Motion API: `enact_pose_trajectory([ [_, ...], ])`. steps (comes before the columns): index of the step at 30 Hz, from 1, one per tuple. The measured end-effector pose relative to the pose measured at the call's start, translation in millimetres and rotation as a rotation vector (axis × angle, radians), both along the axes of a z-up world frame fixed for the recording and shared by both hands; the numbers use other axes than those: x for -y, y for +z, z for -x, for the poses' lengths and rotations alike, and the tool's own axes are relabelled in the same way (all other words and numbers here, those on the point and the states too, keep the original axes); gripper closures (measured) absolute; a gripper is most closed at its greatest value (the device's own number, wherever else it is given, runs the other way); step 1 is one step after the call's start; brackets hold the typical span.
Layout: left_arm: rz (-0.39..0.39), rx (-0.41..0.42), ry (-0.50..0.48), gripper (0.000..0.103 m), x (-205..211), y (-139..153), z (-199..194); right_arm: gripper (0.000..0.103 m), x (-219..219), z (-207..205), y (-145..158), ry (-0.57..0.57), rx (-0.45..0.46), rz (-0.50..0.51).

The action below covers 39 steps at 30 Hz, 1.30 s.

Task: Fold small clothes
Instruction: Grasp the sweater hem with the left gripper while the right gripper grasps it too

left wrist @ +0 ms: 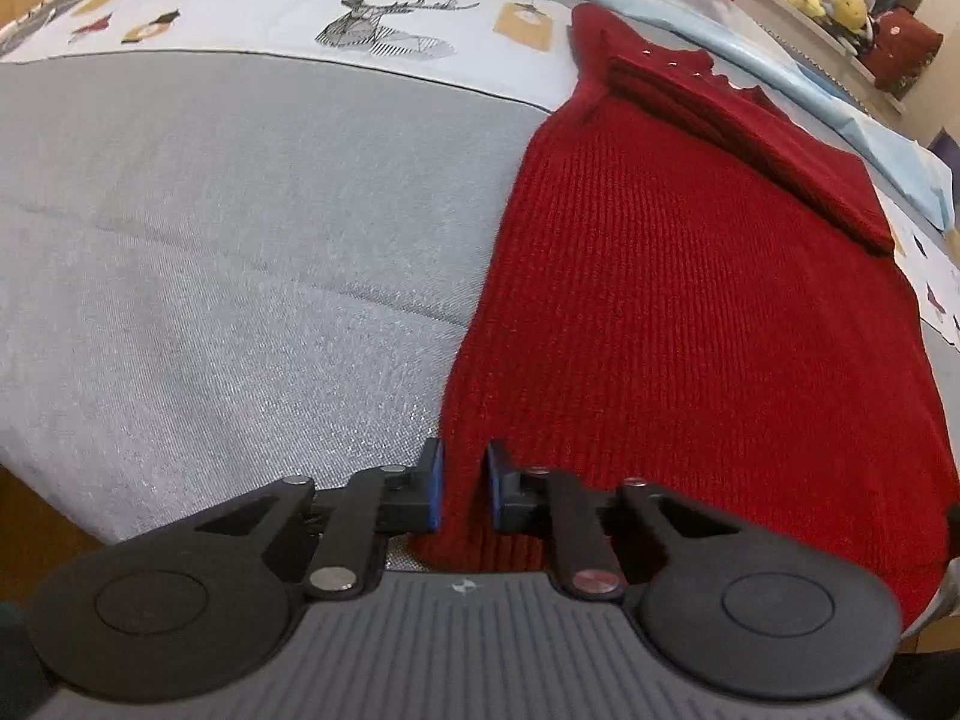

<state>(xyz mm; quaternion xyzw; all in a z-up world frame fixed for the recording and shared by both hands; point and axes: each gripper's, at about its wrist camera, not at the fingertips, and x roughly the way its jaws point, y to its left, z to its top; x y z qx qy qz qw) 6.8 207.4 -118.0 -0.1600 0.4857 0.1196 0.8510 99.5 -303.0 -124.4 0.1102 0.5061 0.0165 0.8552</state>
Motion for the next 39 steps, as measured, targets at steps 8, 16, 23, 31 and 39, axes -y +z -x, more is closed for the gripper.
enact_pose_trajectory([
  [8,0.016,-0.013,-0.01,0.085,0,-5,1,0.088,3,5,0,-0.006,-0.006,-0.016],
  [16,-0.003,-0.013,-0.013,0.084,3,-7,1,0.086,1,6,0,0.003,-0.01,0.002],
  [23,-0.008,-0.014,-0.009,0.082,3,-7,1,0.072,0,7,0,0.001,-0.006,0.041],
  [31,-0.058,0.009,-0.057,0.093,12,0,1,0.093,-8,11,7,0.066,0.027,0.05],
  [39,0.034,0.084,-0.05,0.093,4,26,16,0.094,22,20,45,-0.068,0.186,-0.029],
])
